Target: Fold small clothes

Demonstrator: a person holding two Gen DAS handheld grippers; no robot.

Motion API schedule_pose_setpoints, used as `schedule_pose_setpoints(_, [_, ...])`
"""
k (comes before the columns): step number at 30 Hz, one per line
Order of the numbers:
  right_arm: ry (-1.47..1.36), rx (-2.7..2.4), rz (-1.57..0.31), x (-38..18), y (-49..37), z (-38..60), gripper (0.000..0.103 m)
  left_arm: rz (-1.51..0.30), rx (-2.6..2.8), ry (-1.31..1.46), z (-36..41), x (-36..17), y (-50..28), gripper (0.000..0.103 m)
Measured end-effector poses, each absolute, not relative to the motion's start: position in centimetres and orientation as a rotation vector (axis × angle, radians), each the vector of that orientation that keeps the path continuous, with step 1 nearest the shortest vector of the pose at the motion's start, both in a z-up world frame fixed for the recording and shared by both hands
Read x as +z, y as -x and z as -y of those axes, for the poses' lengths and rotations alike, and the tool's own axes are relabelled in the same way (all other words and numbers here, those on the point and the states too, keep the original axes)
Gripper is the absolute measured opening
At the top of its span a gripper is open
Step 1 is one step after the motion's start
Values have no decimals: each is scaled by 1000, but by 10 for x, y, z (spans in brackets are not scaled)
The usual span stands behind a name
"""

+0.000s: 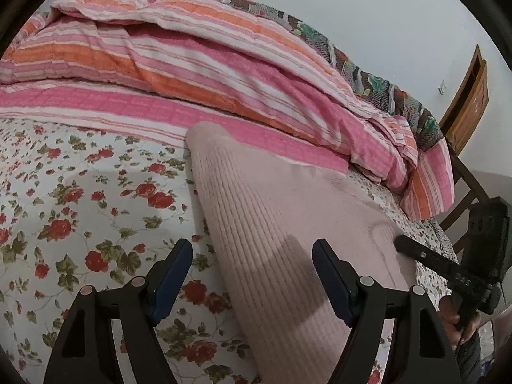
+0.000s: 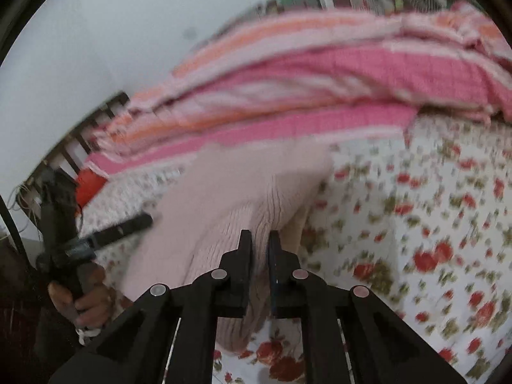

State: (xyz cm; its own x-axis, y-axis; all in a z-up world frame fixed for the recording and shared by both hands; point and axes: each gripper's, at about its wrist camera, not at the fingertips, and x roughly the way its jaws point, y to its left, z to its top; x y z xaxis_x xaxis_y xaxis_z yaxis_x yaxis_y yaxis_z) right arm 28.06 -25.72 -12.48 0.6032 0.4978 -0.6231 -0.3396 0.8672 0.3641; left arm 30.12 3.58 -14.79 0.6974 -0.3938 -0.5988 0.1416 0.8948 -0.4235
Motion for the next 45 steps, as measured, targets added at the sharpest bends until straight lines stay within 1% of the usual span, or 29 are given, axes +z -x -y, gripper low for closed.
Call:
schedule_pose_setpoints(1, [-202,464,-784,-126,-283,258,9,-743,-303,362,-35,-148,-301,75])
schedule_pose_setpoints(3, [-192,418,-863,-141,-293,256,9,-755,-298,369,-35,-149,-304,75])
schedule_pose_setpoints(4, [-190,404,-907,-150,-297,255,11,-772,-290,373,-35,-151,-307,75])
schedule_pose_setpoints(6, [-187,387,-909,-149,-298,255,22,-798,-293,397,-36,-155,-312,75])
schedule_pose_setpoints(8, [-185,366,-858,-137,-297,258,57,-825,-319,432,-36,-161,-317,75])
schedule_pose_setpoints(10, [-221,349,-826,-134,-299,262,66,-851,-342,457,-34,-167,-319,75])
schedule_pose_setpoints(15, [-357,449,-1002,-163,-314,261,66,-889,-389,490,-32,-175,-312,75])
schedule_pose_setpoints(17, [-400,472,-1020,-168,-309,265,71,-904,-428,523,-35,-179,-307,75])
schedule_pose_setpoints(23, [-417,496,-1014,-175,-303,264,75,-910,-447,465,-18,-180,-295,75])
schedule_pose_setpoints(24, [-414,497,-1014,-176,-304,260,75,-902,-430,448,-14,-179,-294,73])
schedule_pose_setpoints(25, [-412,497,-1015,-176,-305,257,75,-895,-418,438,-12,-178,-293,67])
schedule_pose_setpoints(26, [-412,497,-1014,-177,-307,254,69,-886,-408,429,-11,-176,-292,60])
schedule_pose_setpoints(27, [-411,503,-1014,-177,-308,253,59,-869,-395,416,-9,-174,-290,56])
schedule_pose_setpoints(28, [-427,542,-1021,-178,-308,252,38,-860,-390,407,-9,-172,-289,50])
schedule_pose_setpoints(29, [-460,576,-1032,-179,-309,249,34,-848,-389,394,-8,-170,-287,46])
schedule_pose_setpoints(30, [-463,563,-1020,-178,-308,250,31,-843,-388,385,-7,-168,-287,45])
schedule_pose_setpoints(32, [-416,560,-986,-171,-302,246,21,-839,-385,371,-6,-165,-286,41])
schedule_pose_setpoints(37, [-336,526,-926,-153,-282,234,19,-834,-378,364,-7,-158,-276,39])
schedule_pose_setpoints(45, [-358,525,-912,-142,-241,239,19,-832,-404,364,-10,-155,-235,38])
